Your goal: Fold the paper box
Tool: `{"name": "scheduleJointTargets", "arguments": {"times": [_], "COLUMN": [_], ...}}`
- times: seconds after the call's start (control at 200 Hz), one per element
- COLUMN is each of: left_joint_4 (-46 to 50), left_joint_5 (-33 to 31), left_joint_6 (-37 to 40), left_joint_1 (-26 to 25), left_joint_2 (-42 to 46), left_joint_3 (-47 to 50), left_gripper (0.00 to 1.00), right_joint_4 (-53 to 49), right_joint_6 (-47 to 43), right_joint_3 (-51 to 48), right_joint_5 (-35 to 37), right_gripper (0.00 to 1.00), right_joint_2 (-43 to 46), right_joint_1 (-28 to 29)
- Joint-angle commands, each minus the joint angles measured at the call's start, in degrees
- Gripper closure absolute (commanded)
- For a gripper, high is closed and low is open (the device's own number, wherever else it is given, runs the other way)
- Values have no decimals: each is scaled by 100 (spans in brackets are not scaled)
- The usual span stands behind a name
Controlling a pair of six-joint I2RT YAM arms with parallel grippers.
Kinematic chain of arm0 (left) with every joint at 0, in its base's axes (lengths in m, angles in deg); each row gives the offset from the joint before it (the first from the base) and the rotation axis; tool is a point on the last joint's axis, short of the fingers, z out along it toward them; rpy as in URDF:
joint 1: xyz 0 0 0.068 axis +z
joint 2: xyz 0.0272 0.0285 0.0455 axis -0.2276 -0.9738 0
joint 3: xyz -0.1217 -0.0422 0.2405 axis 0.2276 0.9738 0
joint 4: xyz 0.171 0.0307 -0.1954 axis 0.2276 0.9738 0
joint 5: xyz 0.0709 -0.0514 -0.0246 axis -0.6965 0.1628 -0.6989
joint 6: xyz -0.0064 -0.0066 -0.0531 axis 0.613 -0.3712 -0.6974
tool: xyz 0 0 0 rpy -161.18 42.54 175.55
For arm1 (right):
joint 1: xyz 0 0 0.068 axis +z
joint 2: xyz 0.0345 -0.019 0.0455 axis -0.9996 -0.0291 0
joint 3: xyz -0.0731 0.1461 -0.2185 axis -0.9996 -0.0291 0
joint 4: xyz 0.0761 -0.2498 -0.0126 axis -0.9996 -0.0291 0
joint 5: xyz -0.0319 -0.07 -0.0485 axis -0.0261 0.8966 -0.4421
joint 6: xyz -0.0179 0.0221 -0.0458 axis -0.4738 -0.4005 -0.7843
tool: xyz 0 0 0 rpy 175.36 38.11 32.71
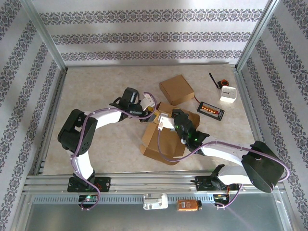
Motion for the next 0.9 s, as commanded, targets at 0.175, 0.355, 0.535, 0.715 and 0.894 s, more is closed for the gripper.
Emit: {"name": "scheduleJointTargets", "arguments": {"times": [0.175,0.355,0.535,0.715,0.894], "left_joint_4": [-356,-619,-603,-772,-688], "left_joint_5": [-591,-1607,-2489,-3089,-3372], "left_joint_6": [-851,-1206,-1447,-1818,-1780], "left_joint_1": [-472,-826,-1093,-1185,-1185], "left_joint_2": [-86,-229,-507,-735,-803], "left_joint_3": [-231,-267,-495,-591,-600], "left_gripper": [56,59,65,68,86], "right_joint_4": [-279,-292,-304,-317,-666], "right_joint_6": [82,172,251,441,874], "right_joint_3": [-23,-15,-23,-57,-34], "right_joint_5": [-233,-275,-280,-337,-497], "right_gripper": [81,80,81,79,61], "right_joint_2": [-70,-77,-60,3,331], "right_joint_1": [-28,-21,-15,5,81]}}
